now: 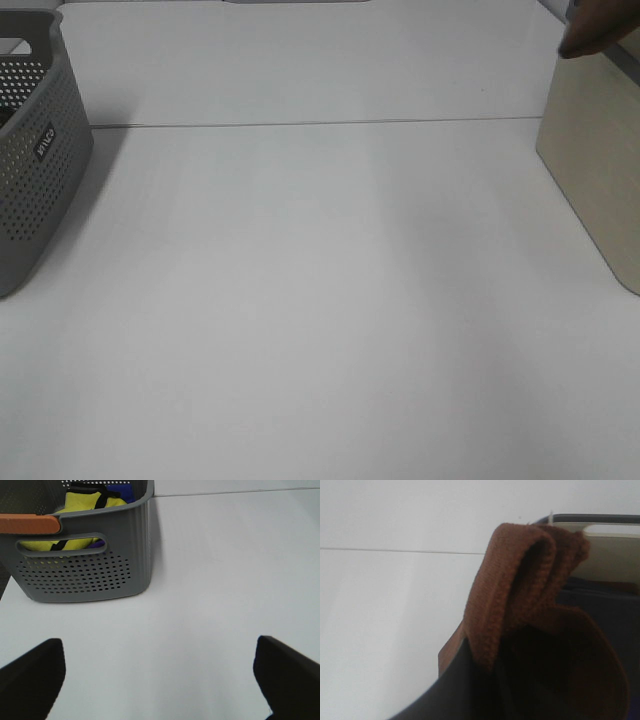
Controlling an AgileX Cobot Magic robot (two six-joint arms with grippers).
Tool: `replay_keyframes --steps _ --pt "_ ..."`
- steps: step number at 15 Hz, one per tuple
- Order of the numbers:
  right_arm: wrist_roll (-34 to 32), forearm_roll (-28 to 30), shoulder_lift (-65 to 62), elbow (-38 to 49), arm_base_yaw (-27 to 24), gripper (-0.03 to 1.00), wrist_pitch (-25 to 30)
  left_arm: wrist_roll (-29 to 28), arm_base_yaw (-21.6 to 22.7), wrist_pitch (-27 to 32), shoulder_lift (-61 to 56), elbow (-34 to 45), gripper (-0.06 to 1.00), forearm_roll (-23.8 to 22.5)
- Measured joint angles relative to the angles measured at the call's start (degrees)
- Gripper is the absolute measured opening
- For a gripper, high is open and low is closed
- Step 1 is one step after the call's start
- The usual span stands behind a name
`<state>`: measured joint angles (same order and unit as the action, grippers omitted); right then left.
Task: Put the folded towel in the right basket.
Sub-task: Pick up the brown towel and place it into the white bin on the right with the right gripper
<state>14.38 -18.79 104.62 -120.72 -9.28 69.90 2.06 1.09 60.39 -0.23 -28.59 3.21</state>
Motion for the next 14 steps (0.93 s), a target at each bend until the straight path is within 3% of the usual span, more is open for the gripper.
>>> replay_keyframes --steps 4,11,12,14 --pt "0.0 -2.58 2.18 0.0 -10.03 0.06 0.06 0.0 0.0 0.0 0.0 0.0 0.97 0.0" --pt "-0.86 -4.24 15.24 0.0 -10.49 0.08 0.0 0.0 0.0 0.0 0.0 0.0 0.97 0.0" --pt "-1.6 -4.01 16.27 0.0 -10.49 0.16 0.0 0.0 0.0 0.0 0.0 0.0 0.97 0.0" --pt "-3.27 -2.81 16.84 0.0 -10.49 0.53 -0.06 0.0 0.0 0.0 0.0 0.0 0.97 0.0"
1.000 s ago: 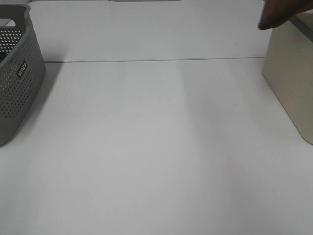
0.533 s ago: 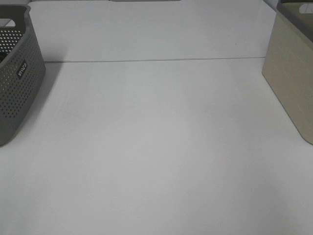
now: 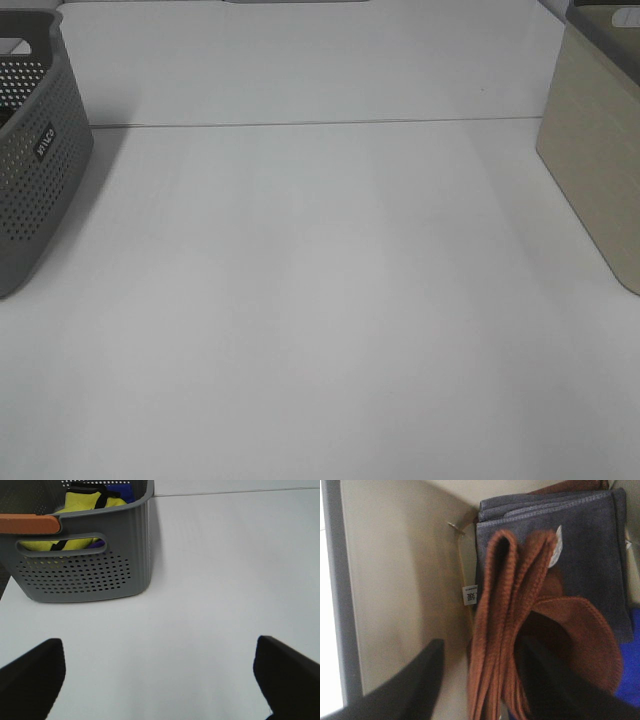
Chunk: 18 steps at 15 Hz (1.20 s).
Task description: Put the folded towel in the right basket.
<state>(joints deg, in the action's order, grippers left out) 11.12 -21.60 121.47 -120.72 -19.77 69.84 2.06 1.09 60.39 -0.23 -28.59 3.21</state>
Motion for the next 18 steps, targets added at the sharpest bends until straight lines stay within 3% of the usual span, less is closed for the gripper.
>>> replay_keyframes --steps 1,3,6,7,11,14,18 --pt "-0.23 0.0 -0.17 0.0 0.0 0.67 0.0 0.0 0.0 0.0 0.0 0.0 0.97 0.0" --pt "-0.34 0.06 -1.32 0.0 0.74 0.78 0.0 0.0 0.0 0.0 0.0 0.0 0.97 0.0" --pt "-0.34 0.17 -5.73 0.0 5.79 0.8 0.06 0.0 0.0 0.0 0.0 0.0 0.97 0.0" --pt "-1.78 2.29 -9.17 0.0 10.77 0.81 0.06 0.0 0.0 0.0 0.0 0.0 0.97 0.0" --pt "-5.73 7.96 -16.21 1.32 17.99 0.81 0.06 0.0 0.0 0.0 0.0 0.0 0.97 0.0" --pt "-6.3 8.59 -26.36 10.83 20.57 0.81 0.06 0.0 0.0 0.0 0.0 0.0 0.97 0.0" --pt "-7.16 10.89 -42.86 32.37 20.63 0.81 0.06 0.0 0.0 0.0 0.0 0.0 0.97 0.0"
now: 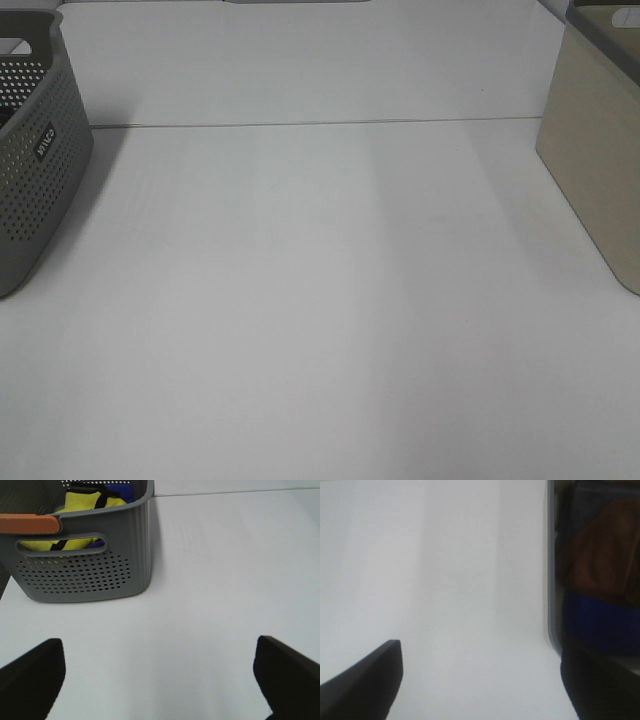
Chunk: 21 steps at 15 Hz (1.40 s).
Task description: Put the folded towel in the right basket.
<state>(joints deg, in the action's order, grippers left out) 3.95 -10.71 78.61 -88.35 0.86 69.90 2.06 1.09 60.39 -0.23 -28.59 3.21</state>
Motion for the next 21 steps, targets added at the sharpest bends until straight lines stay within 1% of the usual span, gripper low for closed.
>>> replay_keyframes --steps 2,3,4,5,7,9,12,15,18,21 --pt "0.0 0.29 -9.17 12.55 0.0 0.81 -0.06 0.0 0.0 0.0 0.0 0.0 0.97 0.0" --pt "0.0 0.34 -11.46 15.87 0.0 0.81 -0.06 0.0 0.0 0.0 0.0 0.0 0.97 0.0" --pt "0.0 0.57 -15.64 21.89 0.0 0.81 -0.06 0.0 0.0 0.0 0.0 0.0 0.97 0.0" --pt "0.0 0.74 -24.35 33.06 0.0 0.81 -0.06 0.0 0.0 0.0 0.0 0.0 0.97 0.0" --pt "0.0 1.49 -33.0 43.54 0.0 0.81 -0.06 0.0 0.0 0.0 0.0 0.0 0.97 0.0" --pt "0.0 2.98 -41.88 50.88 0.0 0.81 0.0 0.0 0.0 0.0 0.0 0.0 0.97 0.0" --pt "0.0 4.24 -52.48 56.32 0.0 0.81 -0.29 0.0 0.0 0.0 0.0 0.0 0.97 0.0" --pt "0.0 5.1 -64.4 56.95 0.0 0.81 -4.13 0.0 0.0 0.0 0.0 0.0 0.97 0.0" --pt "0.4 5.73 -73.63 59.01 0.0 0.81 -7.68 0.0 0.0 0.0 0.0 0.0 0.97 0.0" --pt "0.52 5.79 -75.11 59.07 0.0 0.81 -8.37 0.0 0.0 0.0 0.0 0.0 0.97 0.0"
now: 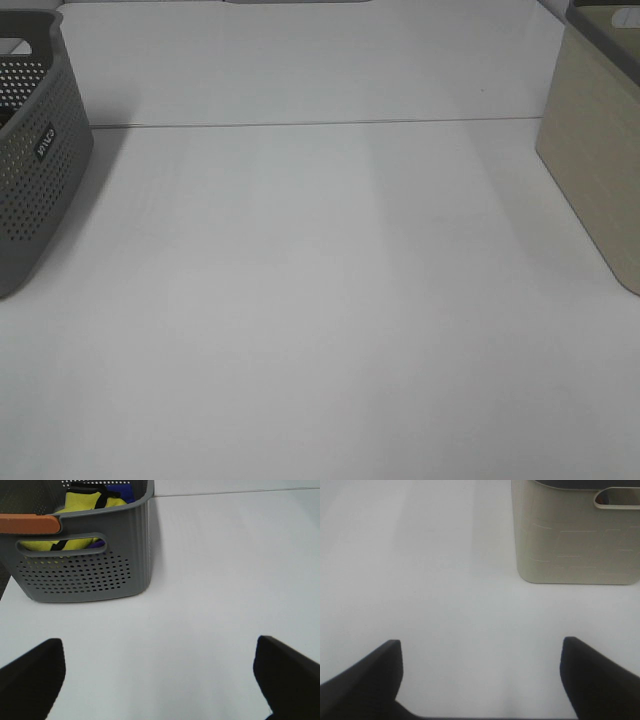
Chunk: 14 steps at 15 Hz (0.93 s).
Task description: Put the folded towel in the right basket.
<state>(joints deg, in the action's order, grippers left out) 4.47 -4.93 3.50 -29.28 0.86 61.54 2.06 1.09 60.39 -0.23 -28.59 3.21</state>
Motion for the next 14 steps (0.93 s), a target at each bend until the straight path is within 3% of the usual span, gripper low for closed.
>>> replay_keyframes --steps 14 --pt "0.11 -0.06 -3.84 0.0 0.0 0.81 -0.46 0.0 0.0 0.0 0.0 0.0 0.97 0.0"
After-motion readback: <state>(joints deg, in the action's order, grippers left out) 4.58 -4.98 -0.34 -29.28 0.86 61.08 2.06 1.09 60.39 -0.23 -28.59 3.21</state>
